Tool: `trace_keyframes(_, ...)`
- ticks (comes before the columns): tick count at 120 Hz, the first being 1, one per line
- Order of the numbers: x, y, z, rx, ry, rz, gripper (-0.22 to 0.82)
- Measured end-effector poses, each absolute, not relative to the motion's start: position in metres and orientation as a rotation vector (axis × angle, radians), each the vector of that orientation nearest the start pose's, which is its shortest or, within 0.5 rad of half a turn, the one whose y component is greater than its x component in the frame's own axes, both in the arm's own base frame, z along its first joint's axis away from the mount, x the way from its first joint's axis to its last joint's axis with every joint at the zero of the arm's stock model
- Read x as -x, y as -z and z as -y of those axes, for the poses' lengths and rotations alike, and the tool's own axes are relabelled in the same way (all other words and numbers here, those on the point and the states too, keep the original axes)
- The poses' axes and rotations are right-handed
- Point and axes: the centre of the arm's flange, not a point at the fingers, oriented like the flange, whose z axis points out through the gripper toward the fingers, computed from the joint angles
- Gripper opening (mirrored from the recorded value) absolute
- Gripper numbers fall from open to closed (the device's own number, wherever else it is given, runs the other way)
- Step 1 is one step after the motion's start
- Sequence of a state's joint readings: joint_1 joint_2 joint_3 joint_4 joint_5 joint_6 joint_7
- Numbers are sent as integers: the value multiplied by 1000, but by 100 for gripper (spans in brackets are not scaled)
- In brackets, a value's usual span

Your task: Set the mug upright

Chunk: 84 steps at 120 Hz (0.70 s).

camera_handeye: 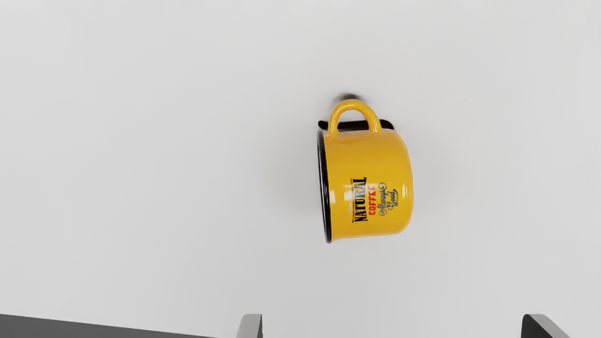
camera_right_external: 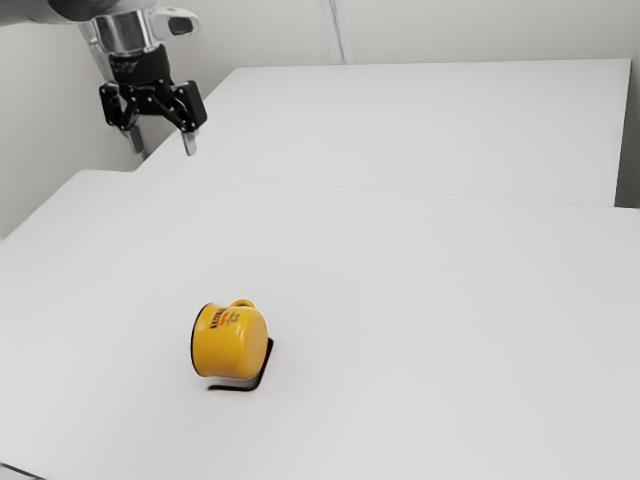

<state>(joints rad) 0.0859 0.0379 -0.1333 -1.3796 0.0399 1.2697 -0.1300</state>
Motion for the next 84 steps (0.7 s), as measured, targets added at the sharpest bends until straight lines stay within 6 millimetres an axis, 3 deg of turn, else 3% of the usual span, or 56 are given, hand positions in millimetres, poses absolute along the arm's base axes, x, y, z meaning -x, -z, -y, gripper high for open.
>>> trace_keyframes(12,-539,-670,15,3087,-116,150,60)
trace_keyframes(20,-513,-664,7,3077,-98,176,60)
trace_keyframes(25,-492,-646,-4,3095,-116,213,60)
trace_keyframes(29,-479,-625,-26,3130,-143,284,60)
trace_keyframes(35,-467,-590,-58,3196,-178,392,60)
trace_keyframes(45,-452,-539,-91,3336,-191,538,60)
trace_keyframes(56,-448,-504,-110,3488,-147,680,60)
trace_keyframes(71,-427,-444,-136,3674,-127,924,60)
trace_keyframes(84,-415,-404,-137,3798,-83,994,60)
